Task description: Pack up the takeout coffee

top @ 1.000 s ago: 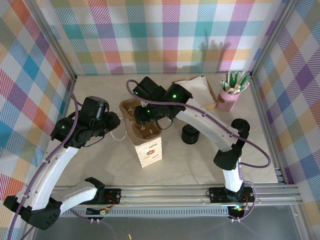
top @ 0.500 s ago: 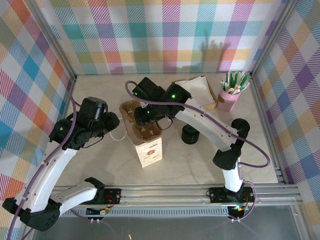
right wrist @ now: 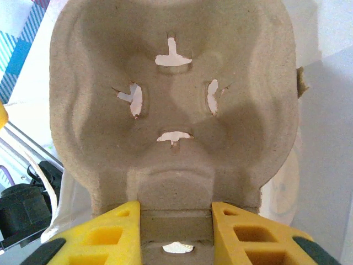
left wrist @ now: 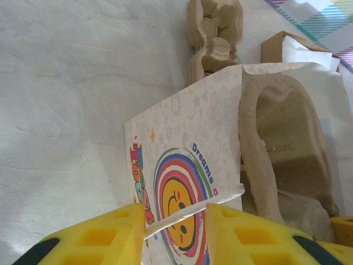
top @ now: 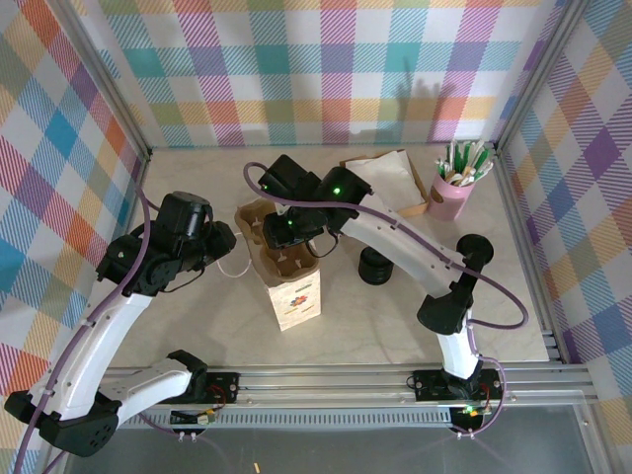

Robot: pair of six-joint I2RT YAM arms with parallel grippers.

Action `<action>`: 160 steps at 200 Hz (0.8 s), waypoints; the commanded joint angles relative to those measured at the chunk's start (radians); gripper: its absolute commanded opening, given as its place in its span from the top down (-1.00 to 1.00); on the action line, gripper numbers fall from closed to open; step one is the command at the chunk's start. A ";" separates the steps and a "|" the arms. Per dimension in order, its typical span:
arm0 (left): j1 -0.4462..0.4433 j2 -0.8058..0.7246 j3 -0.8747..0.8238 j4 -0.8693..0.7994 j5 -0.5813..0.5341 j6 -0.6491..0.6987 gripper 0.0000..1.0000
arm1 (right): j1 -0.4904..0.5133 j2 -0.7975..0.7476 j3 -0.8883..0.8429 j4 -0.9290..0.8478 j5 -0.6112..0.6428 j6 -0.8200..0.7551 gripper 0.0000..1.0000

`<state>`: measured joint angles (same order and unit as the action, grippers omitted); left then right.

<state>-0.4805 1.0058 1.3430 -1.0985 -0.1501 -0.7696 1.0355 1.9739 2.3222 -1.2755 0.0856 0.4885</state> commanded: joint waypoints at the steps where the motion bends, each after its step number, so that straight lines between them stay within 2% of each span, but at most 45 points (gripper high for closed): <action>1: 0.009 -0.012 -0.004 -0.008 0.004 -0.008 0.32 | 0.007 0.029 0.009 0.000 -0.016 -0.010 0.39; 95: 0.009 -0.017 -0.017 -0.007 0.055 -0.006 0.32 | 0.007 0.070 0.060 0.014 0.025 -0.026 0.39; 160: 0.008 -0.021 -0.058 0.036 0.100 -0.025 0.32 | 0.007 0.071 0.032 0.038 0.049 -0.028 0.40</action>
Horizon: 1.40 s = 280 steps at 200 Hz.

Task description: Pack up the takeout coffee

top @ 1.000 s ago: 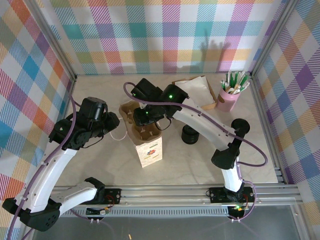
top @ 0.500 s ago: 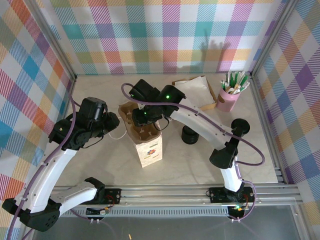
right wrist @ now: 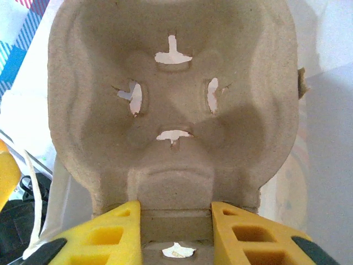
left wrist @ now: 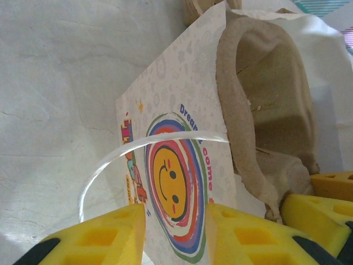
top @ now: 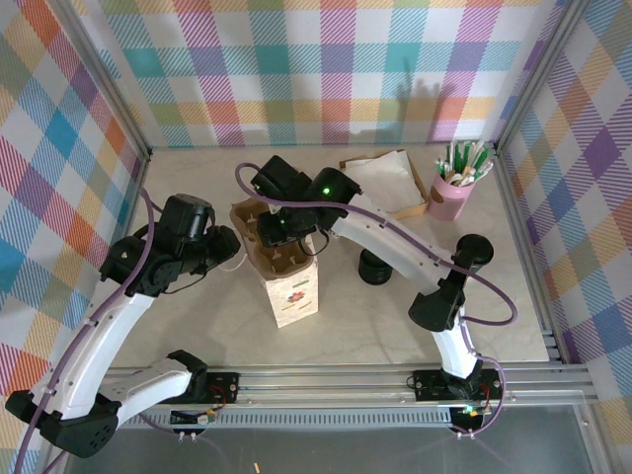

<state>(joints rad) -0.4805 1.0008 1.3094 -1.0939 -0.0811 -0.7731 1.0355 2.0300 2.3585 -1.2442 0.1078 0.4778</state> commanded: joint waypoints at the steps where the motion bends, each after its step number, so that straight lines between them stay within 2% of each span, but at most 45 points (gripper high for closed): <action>1: 0.009 -0.016 -0.026 0.034 0.031 -0.023 0.32 | 0.007 0.015 -0.004 0.007 0.028 -0.017 0.40; 36: 0.008 -0.009 -0.047 0.082 0.078 -0.044 0.32 | 0.007 0.015 -0.006 0.020 0.027 -0.010 0.40; 99: 0.008 -0.038 -0.067 0.065 0.081 -0.045 0.32 | 0.007 0.002 0.059 0.015 -0.019 0.045 0.41; 161: 0.008 -0.059 -0.074 0.054 0.067 -0.055 0.50 | 0.003 -0.057 0.067 -0.010 -0.019 0.076 0.41; 280: 0.009 -0.073 -0.102 0.061 0.089 -0.079 0.56 | -0.001 -0.074 0.019 0.109 -0.073 0.144 0.42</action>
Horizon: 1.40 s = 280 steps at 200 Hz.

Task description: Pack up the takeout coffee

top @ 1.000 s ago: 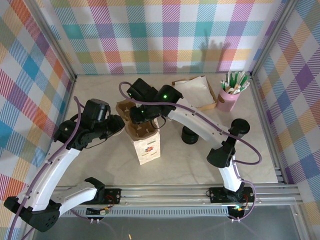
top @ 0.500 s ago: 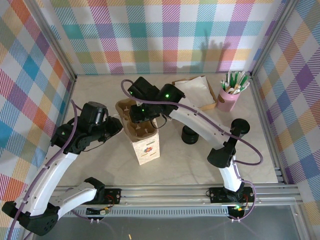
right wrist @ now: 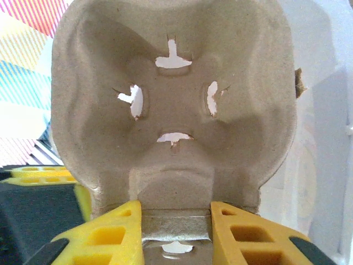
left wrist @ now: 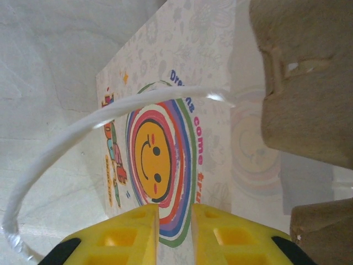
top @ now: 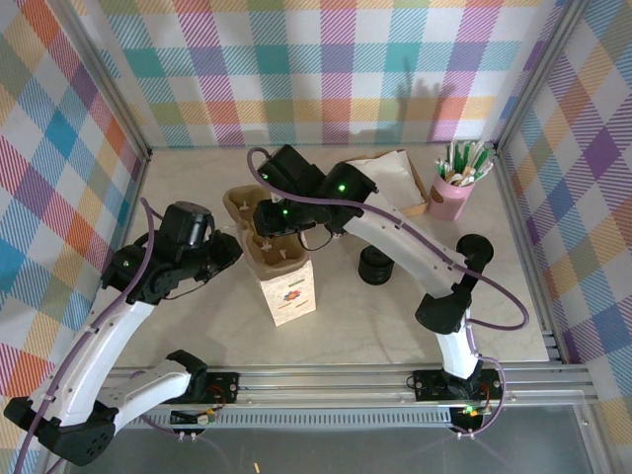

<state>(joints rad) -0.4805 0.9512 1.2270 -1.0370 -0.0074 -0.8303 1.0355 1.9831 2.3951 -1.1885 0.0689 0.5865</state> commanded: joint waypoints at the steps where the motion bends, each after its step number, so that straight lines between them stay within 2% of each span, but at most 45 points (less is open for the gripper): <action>1: 0.008 -0.023 -0.020 0.004 0.015 -0.022 0.56 | -0.001 -0.027 -0.019 0.054 -0.035 0.036 0.42; 104: 0.009 -0.025 -0.011 -0.005 0.011 -0.009 0.57 | -0.003 -0.058 -0.139 0.077 0.003 0.007 0.43; 156: 0.009 -0.007 0.020 -0.024 -0.025 0.018 0.56 | -0.003 -0.082 -0.140 0.050 0.033 -0.015 0.43; 280: 0.027 0.013 0.049 -0.038 -0.059 0.033 0.55 | -0.004 -0.089 -0.235 0.046 0.012 -0.097 0.43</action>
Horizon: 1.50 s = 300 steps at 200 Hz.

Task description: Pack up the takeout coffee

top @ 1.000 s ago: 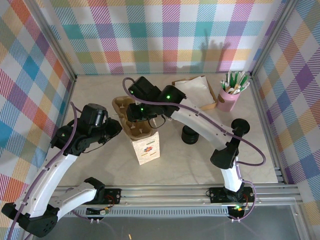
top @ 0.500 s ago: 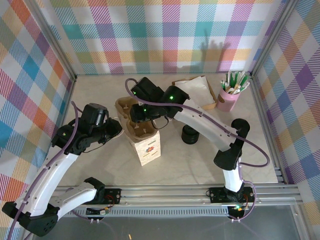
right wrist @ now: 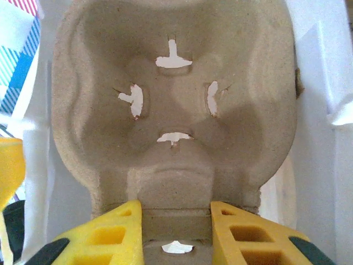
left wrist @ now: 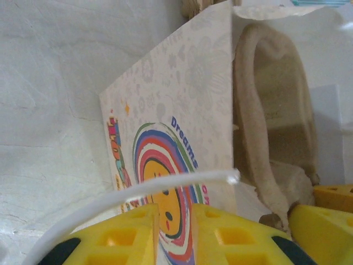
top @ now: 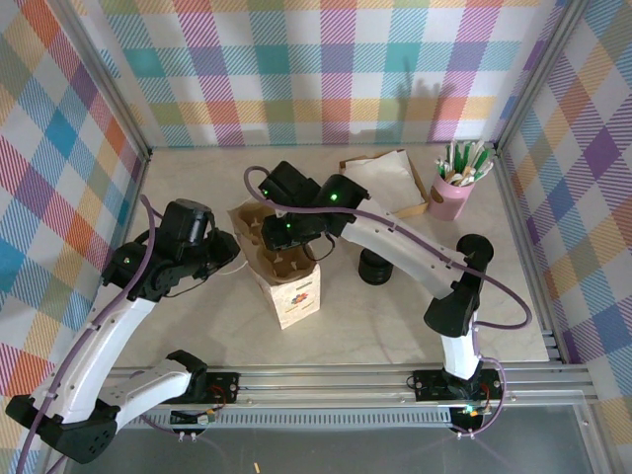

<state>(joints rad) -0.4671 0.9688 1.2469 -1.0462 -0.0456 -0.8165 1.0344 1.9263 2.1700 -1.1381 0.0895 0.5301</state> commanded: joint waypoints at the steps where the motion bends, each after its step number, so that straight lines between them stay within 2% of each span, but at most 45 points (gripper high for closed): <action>1: 0.013 -0.004 0.029 -0.029 -0.021 0.019 0.55 | -0.003 -0.031 -0.010 -0.004 -0.009 -0.042 0.43; 157: 0.015 0.022 -0.016 0.074 0.100 -0.011 0.41 | 0.000 0.052 -0.021 0.056 0.046 -0.151 0.42; 256: 0.017 0.040 -0.001 0.080 0.098 0.006 0.39 | 0.004 0.070 -0.021 0.065 0.087 -0.173 0.43; 300: 0.018 0.057 -0.023 0.116 0.142 -0.004 0.35 | 0.003 0.092 -0.029 0.075 0.092 -0.189 0.43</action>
<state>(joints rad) -0.4591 1.0176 1.2263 -0.9638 0.0566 -0.8215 1.0340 1.9888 2.1540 -1.0801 0.1684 0.3714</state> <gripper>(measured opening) 0.319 0.287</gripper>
